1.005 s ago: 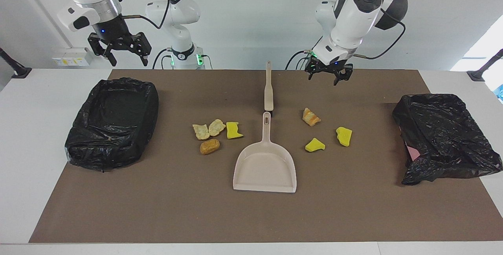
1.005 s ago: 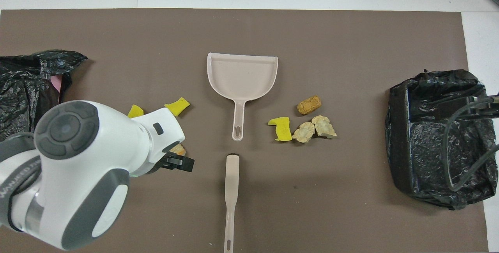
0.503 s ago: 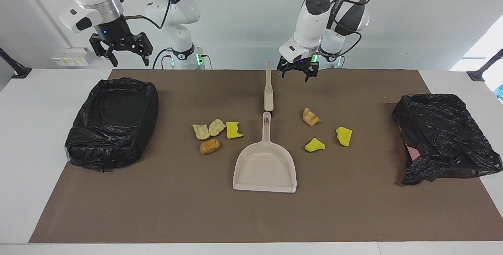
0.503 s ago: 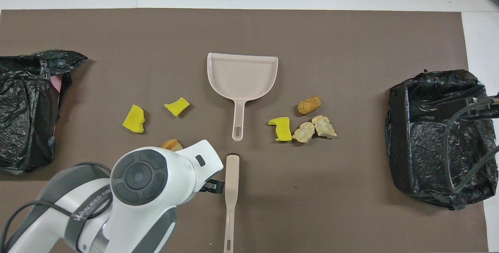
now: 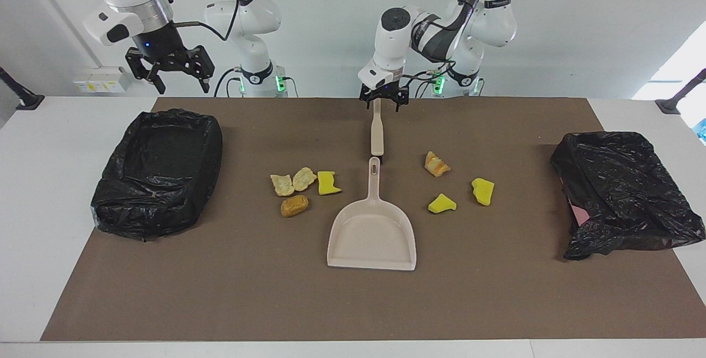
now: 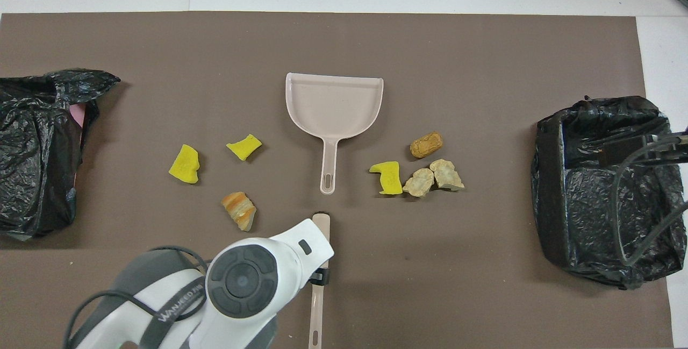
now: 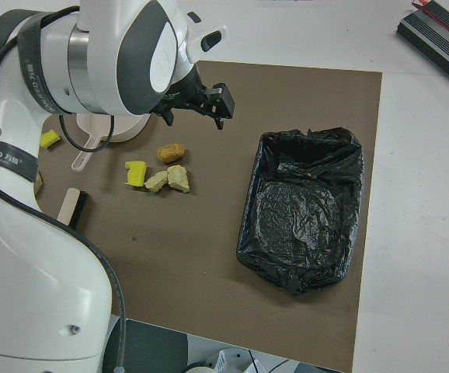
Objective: Sweep and dump trash in bin
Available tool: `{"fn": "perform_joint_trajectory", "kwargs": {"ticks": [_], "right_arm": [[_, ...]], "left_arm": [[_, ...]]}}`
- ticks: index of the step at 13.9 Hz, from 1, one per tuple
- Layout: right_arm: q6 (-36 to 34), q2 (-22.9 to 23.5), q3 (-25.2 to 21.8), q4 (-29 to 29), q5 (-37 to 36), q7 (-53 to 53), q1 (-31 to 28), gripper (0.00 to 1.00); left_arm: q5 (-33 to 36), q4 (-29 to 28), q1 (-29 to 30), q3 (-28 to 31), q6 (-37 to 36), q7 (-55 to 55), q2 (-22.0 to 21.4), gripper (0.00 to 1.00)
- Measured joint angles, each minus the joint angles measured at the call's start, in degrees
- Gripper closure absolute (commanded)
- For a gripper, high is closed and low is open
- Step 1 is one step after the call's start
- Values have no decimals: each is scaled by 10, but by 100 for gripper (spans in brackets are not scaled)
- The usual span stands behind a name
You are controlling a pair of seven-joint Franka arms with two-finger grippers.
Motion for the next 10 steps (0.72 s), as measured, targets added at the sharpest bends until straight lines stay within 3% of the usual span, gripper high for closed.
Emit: {"fn": "perform_joint_trajectory", "kwargs": {"ticks": [5, 8, 9, 10], "right_arm": [[0, 0, 0, 0, 0, 0, 0, 0], [0, 0, 0, -1, 0, 0, 0, 0], [0, 0, 0, -1, 0, 0, 0, 0], [0, 0, 0, -1, 0, 0, 0, 0]], "left_arm": [[0, -18, -10, 2, 10, -7, 0, 0], [0, -25, -11, 2, 12, -7, 3, 24], [0, -25, -11, 2, 13, -7, 4, 35], [0, -25, -12, 2, 13, -7, 5, 53]]}}
